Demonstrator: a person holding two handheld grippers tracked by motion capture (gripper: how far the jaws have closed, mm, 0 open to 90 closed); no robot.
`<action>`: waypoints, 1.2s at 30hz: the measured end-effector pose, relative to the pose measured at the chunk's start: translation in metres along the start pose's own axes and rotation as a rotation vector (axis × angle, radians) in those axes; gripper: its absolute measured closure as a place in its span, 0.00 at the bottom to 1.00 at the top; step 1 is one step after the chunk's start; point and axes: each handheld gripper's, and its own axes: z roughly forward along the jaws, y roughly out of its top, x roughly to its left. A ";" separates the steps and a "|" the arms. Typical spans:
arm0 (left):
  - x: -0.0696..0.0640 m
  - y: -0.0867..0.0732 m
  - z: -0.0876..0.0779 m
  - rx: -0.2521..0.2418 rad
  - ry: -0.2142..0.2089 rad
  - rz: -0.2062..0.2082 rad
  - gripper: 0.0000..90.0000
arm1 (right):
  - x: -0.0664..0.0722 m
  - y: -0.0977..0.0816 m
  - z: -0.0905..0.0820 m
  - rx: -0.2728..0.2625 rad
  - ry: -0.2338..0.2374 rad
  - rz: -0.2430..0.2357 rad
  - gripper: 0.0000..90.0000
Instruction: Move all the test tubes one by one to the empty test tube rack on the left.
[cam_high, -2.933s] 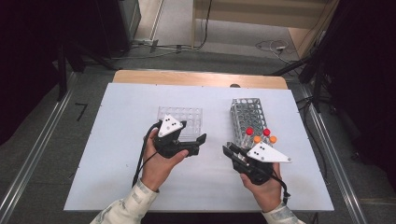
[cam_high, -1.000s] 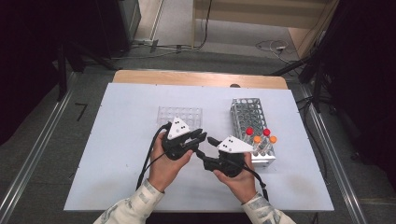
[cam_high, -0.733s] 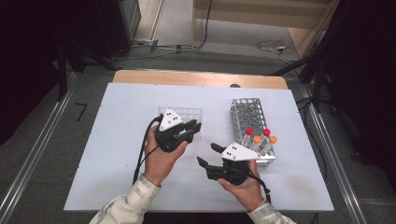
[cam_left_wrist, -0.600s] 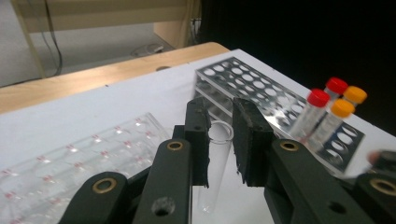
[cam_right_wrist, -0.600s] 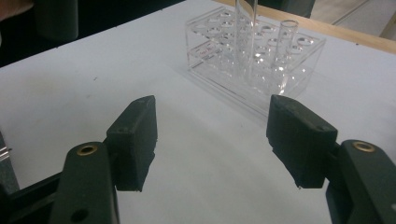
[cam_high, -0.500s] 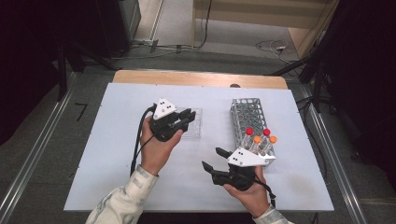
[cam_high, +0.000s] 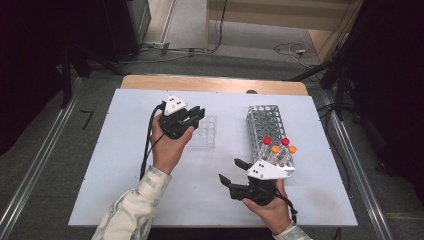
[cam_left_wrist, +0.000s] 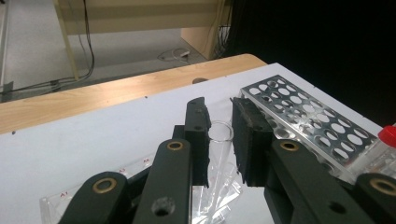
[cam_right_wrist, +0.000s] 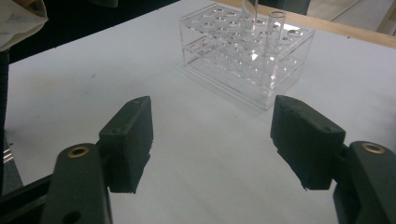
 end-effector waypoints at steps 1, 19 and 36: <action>0.000 0.000 0.001 -0.003 0.004 0.000 0.86 | 0.000 0.000 0.000 -0.001 -0.002 0.000 0.29; -0.007 -0.024 0.025 0.048 0.064 0.075 0.86 | -0.001 0.000 -0.001 -0.008 -0.004 0.010 0.28; -0.004 -0.036 0.027 0.076 0.026 0.012 0.69 | -0.003 -0.001 -0.002 -0.009 -0.007 0.013 0.28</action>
